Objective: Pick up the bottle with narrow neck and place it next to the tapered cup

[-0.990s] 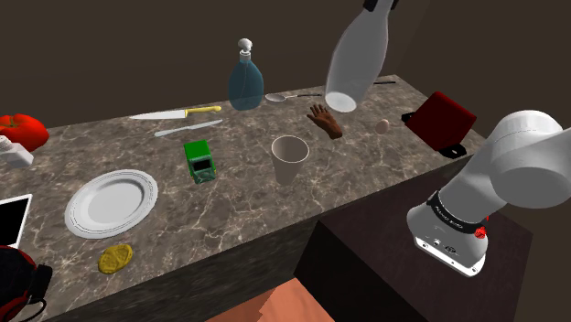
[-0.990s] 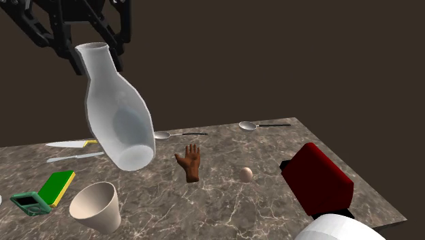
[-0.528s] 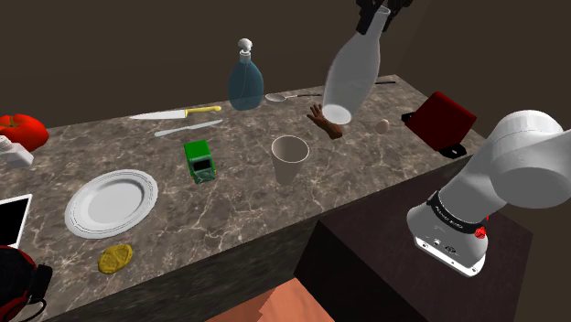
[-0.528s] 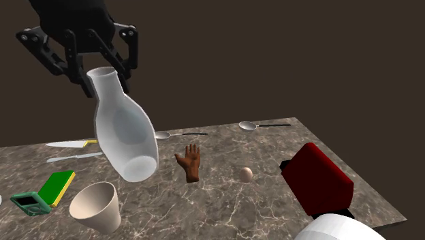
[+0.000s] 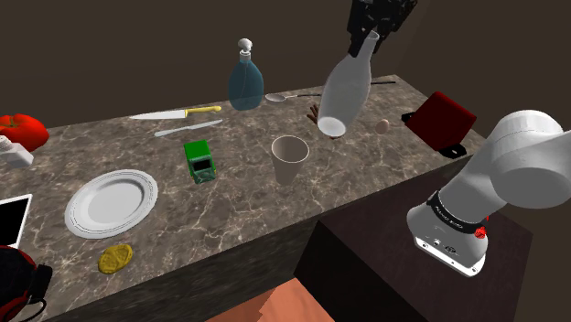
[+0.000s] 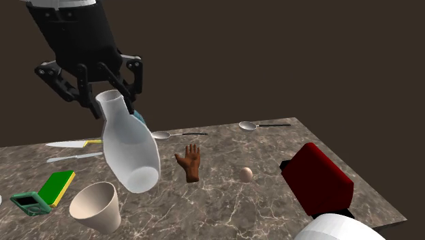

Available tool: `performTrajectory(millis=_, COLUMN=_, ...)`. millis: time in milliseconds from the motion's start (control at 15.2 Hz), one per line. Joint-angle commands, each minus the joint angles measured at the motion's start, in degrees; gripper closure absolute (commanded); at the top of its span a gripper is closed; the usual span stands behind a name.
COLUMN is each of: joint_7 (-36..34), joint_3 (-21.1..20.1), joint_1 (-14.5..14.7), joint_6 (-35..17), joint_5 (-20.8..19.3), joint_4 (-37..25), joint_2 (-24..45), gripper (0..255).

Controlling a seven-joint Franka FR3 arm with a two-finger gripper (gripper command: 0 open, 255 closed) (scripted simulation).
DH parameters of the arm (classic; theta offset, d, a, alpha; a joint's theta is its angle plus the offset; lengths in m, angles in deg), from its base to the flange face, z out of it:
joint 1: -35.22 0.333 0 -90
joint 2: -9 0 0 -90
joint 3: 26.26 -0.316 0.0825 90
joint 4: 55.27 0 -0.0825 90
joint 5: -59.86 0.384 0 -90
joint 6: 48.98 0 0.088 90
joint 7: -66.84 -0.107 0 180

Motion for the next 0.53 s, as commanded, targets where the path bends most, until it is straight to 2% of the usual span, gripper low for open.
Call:
performTrajectory(millis=0, joint_7=0.0, joint_3=0.0, joint_1=0.0, joint_6=-1.5, joint_5=0.0, joint_4=1.9, joint_2=-0.4, gripper=255)
performTrajectory(millis=462, joint_7=-0.3, joint_3=-0.3, joint_1=0.2, joint_6=-6.7, joint_5=0.2, joint_4=7.6, joint_2=-0.9, gripper=255)
